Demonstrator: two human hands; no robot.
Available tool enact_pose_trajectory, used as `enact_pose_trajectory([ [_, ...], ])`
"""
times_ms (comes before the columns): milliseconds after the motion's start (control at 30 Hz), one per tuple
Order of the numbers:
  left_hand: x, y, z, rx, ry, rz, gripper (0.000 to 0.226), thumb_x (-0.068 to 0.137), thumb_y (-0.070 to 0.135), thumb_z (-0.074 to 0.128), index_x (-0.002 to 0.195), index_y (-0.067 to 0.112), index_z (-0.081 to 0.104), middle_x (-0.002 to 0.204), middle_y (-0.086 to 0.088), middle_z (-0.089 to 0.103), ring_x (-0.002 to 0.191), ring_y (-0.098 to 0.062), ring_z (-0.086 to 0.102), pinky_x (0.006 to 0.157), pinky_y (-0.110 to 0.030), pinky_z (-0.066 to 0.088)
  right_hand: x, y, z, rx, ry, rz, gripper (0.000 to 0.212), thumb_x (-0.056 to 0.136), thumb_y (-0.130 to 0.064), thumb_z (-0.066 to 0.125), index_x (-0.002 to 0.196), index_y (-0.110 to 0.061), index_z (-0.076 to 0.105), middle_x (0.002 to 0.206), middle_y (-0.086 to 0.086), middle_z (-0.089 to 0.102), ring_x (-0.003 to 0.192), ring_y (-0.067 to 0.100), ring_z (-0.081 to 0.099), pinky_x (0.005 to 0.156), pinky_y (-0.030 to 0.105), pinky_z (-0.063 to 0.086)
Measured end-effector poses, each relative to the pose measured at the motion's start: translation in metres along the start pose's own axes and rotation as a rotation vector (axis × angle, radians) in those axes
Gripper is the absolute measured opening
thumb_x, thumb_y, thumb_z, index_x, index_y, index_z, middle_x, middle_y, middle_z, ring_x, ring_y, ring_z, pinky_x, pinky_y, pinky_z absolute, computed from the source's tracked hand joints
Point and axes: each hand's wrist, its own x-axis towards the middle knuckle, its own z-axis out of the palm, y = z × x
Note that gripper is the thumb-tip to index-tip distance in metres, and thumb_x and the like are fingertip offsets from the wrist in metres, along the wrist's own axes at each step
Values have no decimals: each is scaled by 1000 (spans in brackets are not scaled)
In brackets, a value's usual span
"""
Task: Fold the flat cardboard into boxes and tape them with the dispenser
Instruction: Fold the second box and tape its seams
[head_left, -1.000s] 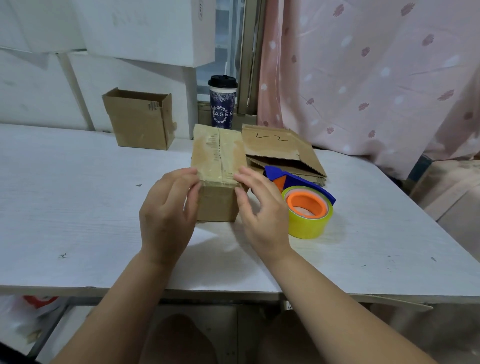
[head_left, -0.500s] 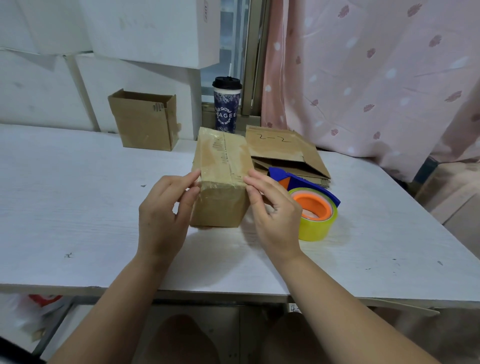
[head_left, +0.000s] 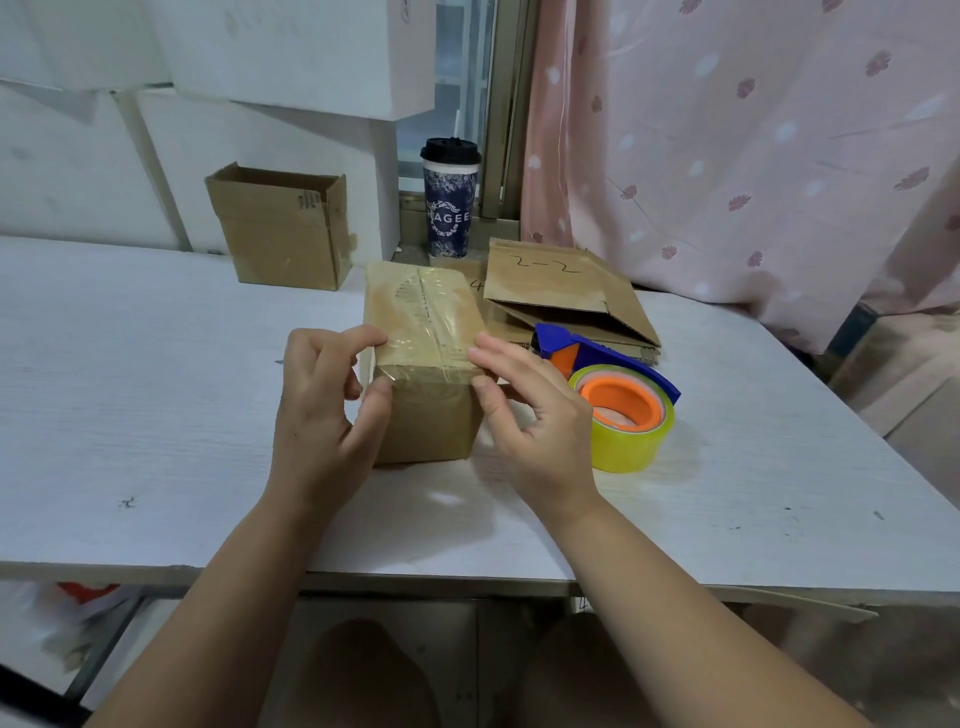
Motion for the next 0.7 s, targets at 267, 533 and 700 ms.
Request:
enact_pose_trajectory([
  [267,1,-5,-4,-61,-84,19,25,82,30,45,107,26,48,132,12,48,125,-13,46,99,-48,43,0,-4,-3,238,-95,226,39,89,-7,51,121,-28,59,121,-15,61,117,4,56,95,32,50],
  [533,0,-4,-4,-173,-112,-51,18,82,34,48,98,38,41,123,17,52,126,4,42,100,-29,45,8,-1,-8,489,-94,471,34,95,0,50,106,-28,67,110,-1,71,106,13,65,88,31,55],
  [700,0,-6,-5,-199,-97,-51,27,82,35,59,103,24,46,124,12,54,126,3,43,100,-22,44,8,-1,-7,459,-104,450,33,93,-11,55,104,-39,68,112,-1,71,111,17,63,95,44,51],
])
